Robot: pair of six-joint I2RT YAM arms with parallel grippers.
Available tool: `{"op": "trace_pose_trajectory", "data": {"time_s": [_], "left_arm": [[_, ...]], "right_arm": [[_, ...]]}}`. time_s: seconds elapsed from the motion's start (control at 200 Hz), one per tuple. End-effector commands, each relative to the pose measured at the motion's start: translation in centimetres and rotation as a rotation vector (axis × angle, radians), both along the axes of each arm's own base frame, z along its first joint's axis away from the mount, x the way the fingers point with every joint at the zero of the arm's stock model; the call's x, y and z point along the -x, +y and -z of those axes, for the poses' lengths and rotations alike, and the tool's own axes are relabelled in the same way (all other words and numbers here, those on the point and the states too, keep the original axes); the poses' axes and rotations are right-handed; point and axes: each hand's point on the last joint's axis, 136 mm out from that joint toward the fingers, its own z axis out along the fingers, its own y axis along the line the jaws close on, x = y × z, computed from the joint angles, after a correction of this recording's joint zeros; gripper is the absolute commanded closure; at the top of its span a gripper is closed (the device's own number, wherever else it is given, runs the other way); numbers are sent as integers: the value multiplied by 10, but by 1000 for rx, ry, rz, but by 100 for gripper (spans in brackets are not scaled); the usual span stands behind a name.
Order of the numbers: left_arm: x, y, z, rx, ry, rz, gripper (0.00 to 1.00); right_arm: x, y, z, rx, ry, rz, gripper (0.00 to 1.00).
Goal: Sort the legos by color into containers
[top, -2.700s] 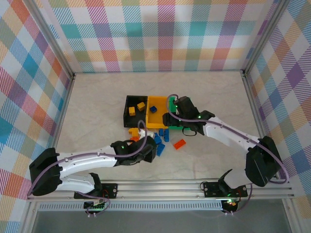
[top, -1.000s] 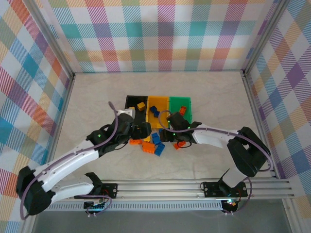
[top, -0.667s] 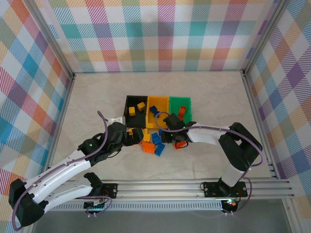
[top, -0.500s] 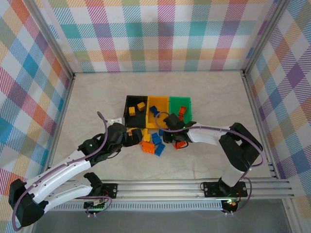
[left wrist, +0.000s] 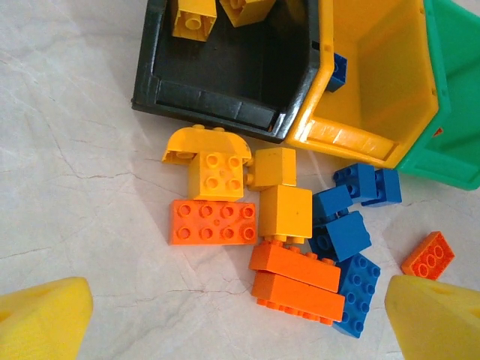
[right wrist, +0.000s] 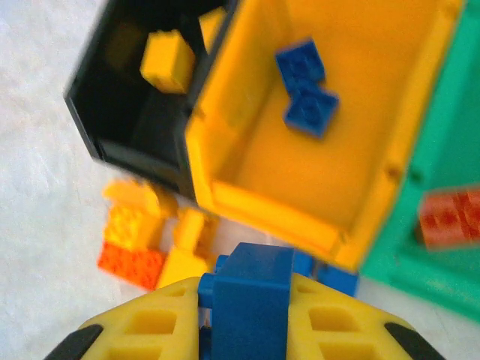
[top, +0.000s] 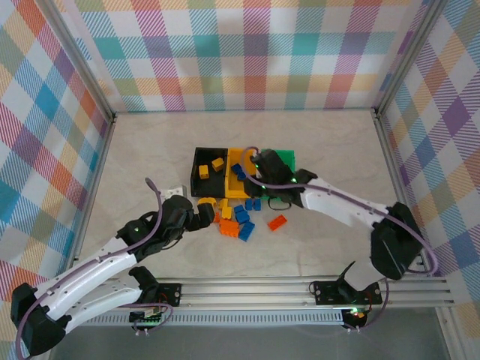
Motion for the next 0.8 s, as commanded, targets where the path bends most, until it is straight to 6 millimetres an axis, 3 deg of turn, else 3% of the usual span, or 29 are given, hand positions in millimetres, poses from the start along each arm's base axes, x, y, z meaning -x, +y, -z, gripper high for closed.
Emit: {"op": "trace_pose_trajectory", "data": {"time_s": [0.0, 0.125, 0.265, 0.315, 0.395, 0.515, 0.675, 0.795], "left_arm": [[8, 8, 9, -10, 16, -14, 0], [15, 10, 16, -4, 34, 0, 0], [22, 8, 23, 11, 58, 27, 0], [24, 7, 25, 13, 65, 40, 1], [25, 3, 26, 12, 66, 68, 1], [24, -7, 29, 10, 77, 119, 1], [20, -29, 41, -17, 123, 195, 5], [15, -45, 52, -68, 148, 239, 8]], "right_arm": [[-25, 5, 23, 90, 27, -6, 80], [-59, 15, 42, 126, 61, 25, 79], [-85, 24, 51, 161, 66, 52, 75], [-91, 25, 52, 172, 71, 64, 69], [-96, 27, 45, 165, 63, 71, 47], [-92, 27, 20, 108, 19, 67, 30], [-70, 13, -8, 30, -22, 72, 25], [-48, 0, -11, -16, -20, 70, 25]]}}
